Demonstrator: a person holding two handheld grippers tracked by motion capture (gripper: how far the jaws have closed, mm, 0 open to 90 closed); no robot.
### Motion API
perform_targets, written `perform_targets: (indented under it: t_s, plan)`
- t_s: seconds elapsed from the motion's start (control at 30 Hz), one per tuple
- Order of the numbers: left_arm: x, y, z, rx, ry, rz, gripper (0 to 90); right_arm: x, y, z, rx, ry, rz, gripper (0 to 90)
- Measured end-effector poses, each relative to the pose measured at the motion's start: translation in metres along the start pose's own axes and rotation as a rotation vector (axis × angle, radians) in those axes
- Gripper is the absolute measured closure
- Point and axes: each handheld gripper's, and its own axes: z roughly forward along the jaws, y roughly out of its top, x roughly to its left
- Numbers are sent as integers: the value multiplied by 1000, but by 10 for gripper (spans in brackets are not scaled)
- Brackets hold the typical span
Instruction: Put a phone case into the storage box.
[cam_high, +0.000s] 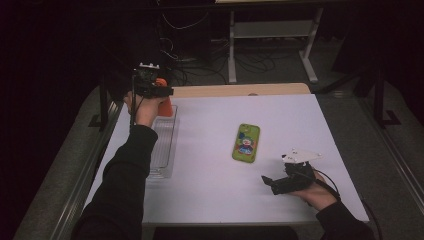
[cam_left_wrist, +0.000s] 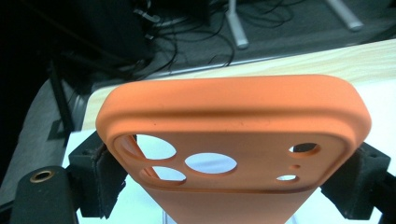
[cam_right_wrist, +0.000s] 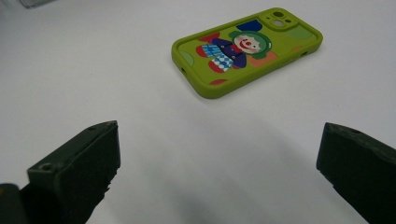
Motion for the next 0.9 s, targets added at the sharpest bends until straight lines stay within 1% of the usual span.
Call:
perform_targets:
  t_s: [0.03, 0.07, 0.17, 0.27, 0.3, 0.37, 0.47, 0.53, 0.57, 0.67, 0.77, 0.83, 0.9]
  plan:
    - [-1, -1, 4, 5, 8, -2, 135, 0, 0, 0, -1, 0, -1, 0]
    - [-2, -3, 7, 14, 14, -16, 135, 0, 0, 0, 0, 1, -4, 0]
    - [-2, -9, 18, 31, 23, -35, 135, 0, 0, -1, 4, 2, -7, 0]
    - [-2, -15, 26, 42, 20, -61, 135, 0, 0, -1, -2, 4, -9, 0]
    - [-2, -17, 28, 41, 27, -55, 135, 0, 0, -2, -3, 5, -9, 0]
    - [-2, -19, 32, 48, 29, -64, 135, -1, 0, -2, -5, 8, -10, 0]
    - [-4, -20, 36, 51, 29, -62, 134, -1, 0, -1, -2, 4, -9, 0]
    - [-5, -20, 38, 47, 33, -59, 133, 0, 0, -1, -7, 8, 2, 0]
    - [-6, -20, 39, 43, 35, -58, 133, -1, 0, -1, -4, 9, -7, 0]
    - [-9, -19, 41, 32, 51, -54, 130, 0, 0, -1, -4, 12, -4, 0]
    - [-11, -20, 44, 19, 62, -37, 124, 0, 0, -1, -7, 14, -7, 0]
    - [-11, -20, 45, 11, 55, -36, 121, 0, 0, -1, -9, 16, -6, 0]
    - [-11, -20, 47, 2, 57, -25, 119, 0, 0, -2, -9, 17, -5, 0]
